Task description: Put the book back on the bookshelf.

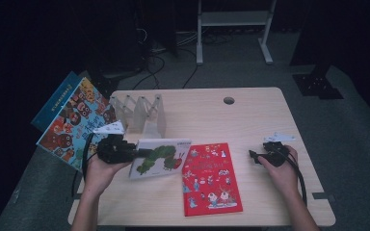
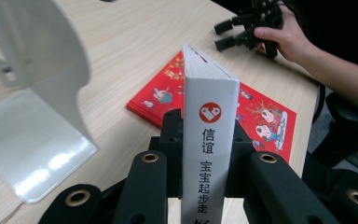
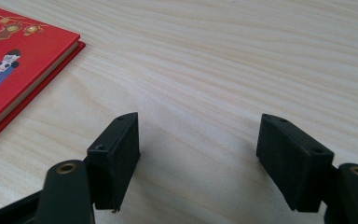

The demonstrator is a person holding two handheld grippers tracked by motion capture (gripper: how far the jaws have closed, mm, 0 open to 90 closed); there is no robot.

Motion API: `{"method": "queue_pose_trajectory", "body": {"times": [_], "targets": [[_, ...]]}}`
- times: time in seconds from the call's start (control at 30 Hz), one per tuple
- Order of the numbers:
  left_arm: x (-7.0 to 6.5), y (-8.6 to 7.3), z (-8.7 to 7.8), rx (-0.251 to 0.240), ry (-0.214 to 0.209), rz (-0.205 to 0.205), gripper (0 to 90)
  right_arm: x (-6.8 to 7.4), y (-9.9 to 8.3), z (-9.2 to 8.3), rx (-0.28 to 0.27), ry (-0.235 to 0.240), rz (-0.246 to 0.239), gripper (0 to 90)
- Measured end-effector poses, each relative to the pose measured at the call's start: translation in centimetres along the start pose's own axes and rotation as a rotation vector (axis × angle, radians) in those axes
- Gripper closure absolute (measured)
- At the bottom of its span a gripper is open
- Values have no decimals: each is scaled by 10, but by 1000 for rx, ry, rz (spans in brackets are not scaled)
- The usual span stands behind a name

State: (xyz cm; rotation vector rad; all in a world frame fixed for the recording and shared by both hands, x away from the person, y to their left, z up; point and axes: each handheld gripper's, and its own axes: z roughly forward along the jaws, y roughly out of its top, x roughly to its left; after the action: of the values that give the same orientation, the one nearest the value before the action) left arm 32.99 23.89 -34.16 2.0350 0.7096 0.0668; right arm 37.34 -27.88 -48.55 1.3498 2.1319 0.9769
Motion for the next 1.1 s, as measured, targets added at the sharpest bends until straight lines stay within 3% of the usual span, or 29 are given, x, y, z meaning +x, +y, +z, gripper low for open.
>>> {"method": "queue_pose_trajectory", "body": {"times": [0.53,0.83,1.1], "targets": [[16,-25,-58,-48,132,-65,748,0,0,0,0,0,1,289],[30,-26,-60,-65,206,-89,748,0,0,0,0,0,1,289],[39,-17,-56,-88,232,-93,748,0,0,0,-1,0,1,289]]}}
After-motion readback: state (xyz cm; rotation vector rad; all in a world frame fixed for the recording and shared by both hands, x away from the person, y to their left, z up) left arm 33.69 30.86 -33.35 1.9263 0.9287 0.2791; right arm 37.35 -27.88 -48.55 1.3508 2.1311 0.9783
